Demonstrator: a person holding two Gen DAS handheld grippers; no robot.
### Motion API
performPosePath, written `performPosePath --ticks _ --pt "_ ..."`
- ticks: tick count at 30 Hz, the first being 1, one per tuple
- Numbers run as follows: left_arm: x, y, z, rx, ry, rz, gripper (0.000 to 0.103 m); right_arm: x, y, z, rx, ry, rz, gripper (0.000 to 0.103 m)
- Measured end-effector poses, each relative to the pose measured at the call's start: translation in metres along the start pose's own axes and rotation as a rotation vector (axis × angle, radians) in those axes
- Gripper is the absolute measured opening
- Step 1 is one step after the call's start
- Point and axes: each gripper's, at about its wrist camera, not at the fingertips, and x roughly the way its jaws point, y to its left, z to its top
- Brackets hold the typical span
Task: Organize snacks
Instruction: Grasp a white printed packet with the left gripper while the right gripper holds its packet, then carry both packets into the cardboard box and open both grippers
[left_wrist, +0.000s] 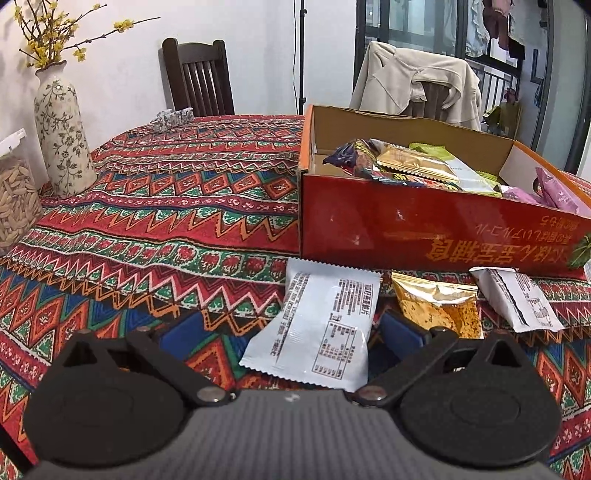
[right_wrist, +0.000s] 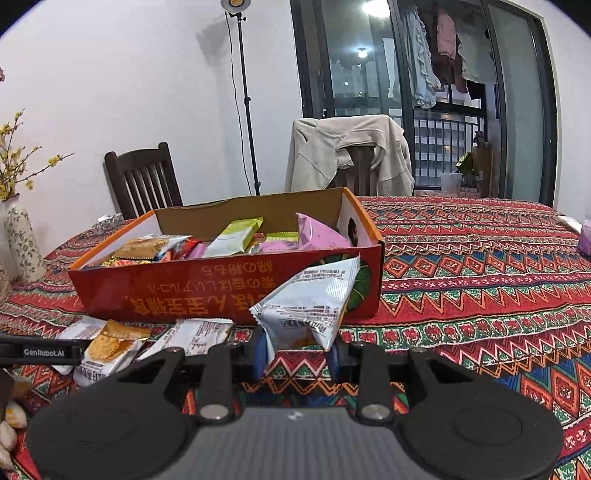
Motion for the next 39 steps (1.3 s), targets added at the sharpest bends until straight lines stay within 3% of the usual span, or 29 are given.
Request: performPosePath --ticks 8,10,12,13,15,28,39 --pt "0.001 0.0 0.003 0.01 0.004 -0.01 0.102 -0.004 0.001 -0.001 0.0 -0.005 -0.008 0.031" --pt "0.0 0.0 0.003 0.024 -0.005 -0.027 0.094 -0.004 0.0 -0.001 0.002 -0.007 -0.009 0.031" --pt "-0.005 -0.003 0.002 0.039 -0.03 -0.045 0.062 -0.004 0.0 -0.002 0.001 -0.008 -0.012 0.031" --pt "-0.007 -0.004 0.002 0.046 -0.038 -0.058 0.052 -0.004 0.0 -0.002 0.001 -0.009 -0.012 0.031" --pt "-0.01 -0.004 0.001 0.045 -0.041 -0.076 0.047 -0.004 0.0 -0.002 0.002 -0.012 -0.012 0.031" --pt "-0.056 -0.004 -0.006 0.042 -0.172 -0.114 0.046 -0.011 -0.002 -0.002 0.006 -0.054 0.003 0.031" --pt "-0.094 -0.019 0.027 0.054 -0.311 -0.189 0.046 -0.033 0.015 0.029 -0.076 -0.159 0.03 0.031"
